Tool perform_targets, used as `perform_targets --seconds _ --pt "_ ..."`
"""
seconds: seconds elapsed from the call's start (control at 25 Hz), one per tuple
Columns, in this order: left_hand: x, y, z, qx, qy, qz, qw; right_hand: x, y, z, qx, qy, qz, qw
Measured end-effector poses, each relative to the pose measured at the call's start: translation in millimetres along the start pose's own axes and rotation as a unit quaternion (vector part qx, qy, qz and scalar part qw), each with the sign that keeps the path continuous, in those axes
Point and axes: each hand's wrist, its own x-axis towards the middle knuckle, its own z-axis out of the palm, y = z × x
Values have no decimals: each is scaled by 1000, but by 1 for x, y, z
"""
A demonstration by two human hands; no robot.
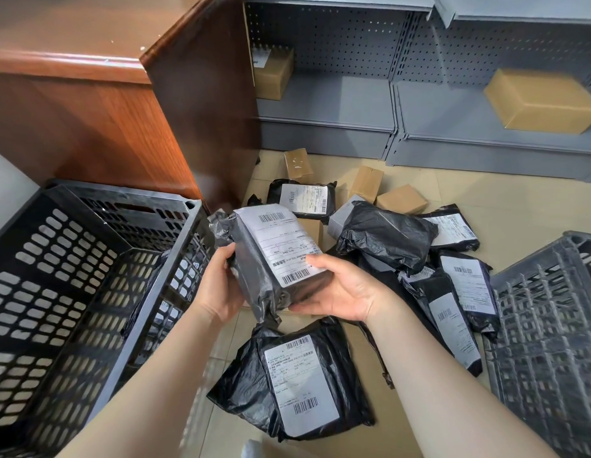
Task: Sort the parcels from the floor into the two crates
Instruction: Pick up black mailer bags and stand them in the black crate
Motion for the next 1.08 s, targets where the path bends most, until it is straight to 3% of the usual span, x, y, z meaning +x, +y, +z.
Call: perform_targets --seconds 0.24,0.44,0.88,1.08 --pt "3 1 -5 154 50 19 987 12 7 6 -8 106 -126 986" --pt "-15 -3 4 248 4 57 967 32 25 29 8 176 -204 963" --pt "-39 23 -4 240 62 144 958 49 32 58 -171 145 -119 967" --pt "-63 75 -42 240 106 186 947 55 24 84 -271 166 -177 932"
